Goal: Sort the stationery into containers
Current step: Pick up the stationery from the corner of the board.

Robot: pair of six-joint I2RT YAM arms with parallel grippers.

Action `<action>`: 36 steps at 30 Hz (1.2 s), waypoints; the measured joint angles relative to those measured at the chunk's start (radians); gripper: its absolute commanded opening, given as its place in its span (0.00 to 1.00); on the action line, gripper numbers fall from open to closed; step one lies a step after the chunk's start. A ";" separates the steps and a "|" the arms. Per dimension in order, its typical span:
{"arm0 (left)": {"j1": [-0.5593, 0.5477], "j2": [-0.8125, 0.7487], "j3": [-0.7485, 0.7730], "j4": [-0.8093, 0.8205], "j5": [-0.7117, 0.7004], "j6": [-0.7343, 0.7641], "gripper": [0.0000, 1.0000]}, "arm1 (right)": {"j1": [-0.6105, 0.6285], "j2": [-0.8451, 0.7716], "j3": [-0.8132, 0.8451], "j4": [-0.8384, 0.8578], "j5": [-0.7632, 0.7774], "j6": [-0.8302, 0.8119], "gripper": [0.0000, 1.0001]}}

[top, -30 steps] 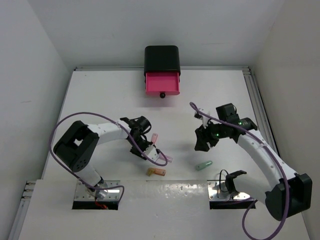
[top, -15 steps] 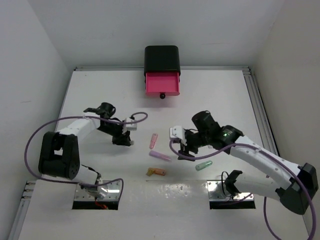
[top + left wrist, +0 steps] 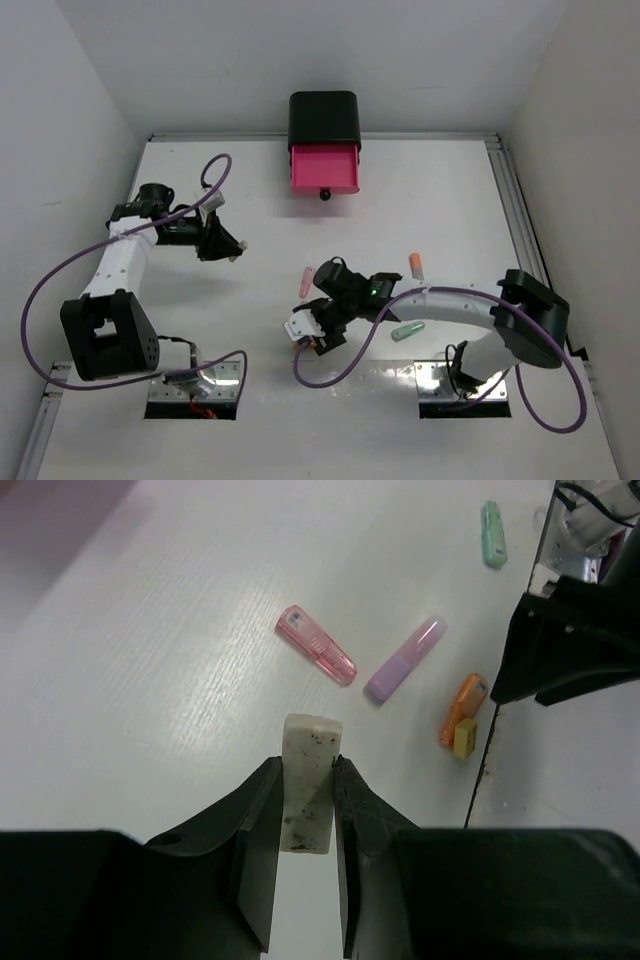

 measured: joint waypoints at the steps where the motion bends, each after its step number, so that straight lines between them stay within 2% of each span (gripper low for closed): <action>1: 0.013 -0.010 0.000 -0.014 0.001 0.000 0.00 | 0.008 0.022 0.000 0.023 0.000 -0.016 0.60; 10: 0.086 -0.057 -0.003 -0.095 0.018 0.038 0.00 | 0.049 0.203 0.053 0.086 0.000 -0.103 0.57; 17: 0.126 -0.049 -0.003 -0.180 0.026 0.129 0.00 | 0.058 0.289 0.118 0.102 0.000 -0.123 0.47; 22: 0.152 -0.006 -0.001 -0.252 0.032 0.214 0.00 | 0.063 0.310 0.136 0.095 0.000 -0.143 0.45; 28: 0.164 0.015 -0.001 -0.287 0.033 0.264 0.00 | 0.063 0.313 0.136 0.046 0.000 -0.166 0.53; 36: 0.164 0.015 -0.001 -0.296 0.032 0.277 0.00 | 0.063 0.313 0.133 0.019 0.000 -0.182 0.43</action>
